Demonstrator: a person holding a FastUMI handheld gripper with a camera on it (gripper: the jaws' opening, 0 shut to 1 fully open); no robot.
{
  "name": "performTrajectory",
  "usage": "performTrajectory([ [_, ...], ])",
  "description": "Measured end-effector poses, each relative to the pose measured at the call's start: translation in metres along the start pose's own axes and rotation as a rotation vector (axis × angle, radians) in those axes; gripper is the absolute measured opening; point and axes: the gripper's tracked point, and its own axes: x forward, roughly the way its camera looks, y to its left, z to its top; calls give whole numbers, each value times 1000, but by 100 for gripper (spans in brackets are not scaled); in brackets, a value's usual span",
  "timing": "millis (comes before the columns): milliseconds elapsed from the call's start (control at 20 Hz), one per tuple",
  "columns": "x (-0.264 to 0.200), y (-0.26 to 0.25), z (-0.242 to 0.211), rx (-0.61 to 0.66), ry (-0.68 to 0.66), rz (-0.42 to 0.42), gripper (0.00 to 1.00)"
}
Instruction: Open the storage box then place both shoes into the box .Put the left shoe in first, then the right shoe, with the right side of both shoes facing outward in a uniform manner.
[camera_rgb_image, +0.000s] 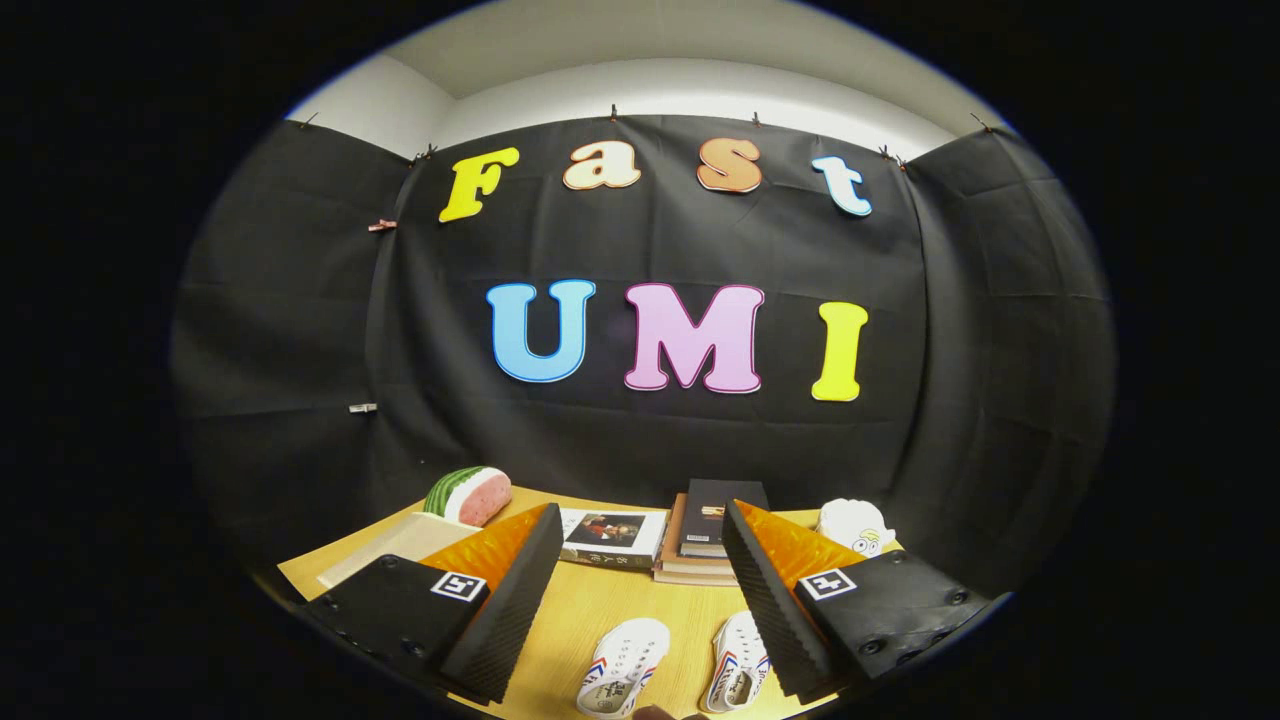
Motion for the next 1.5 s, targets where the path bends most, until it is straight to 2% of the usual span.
performTrajectory([
  [200,3,-3,-4,12,17,-1,97],
  [600,15,4,-13,56,67,48,97],
  [1050,37,40,-44,209,231,211,99],
  [1250,39,63,-74,310,381,300,98],
  [1500,34,108,-132,496,674,433,99],
])
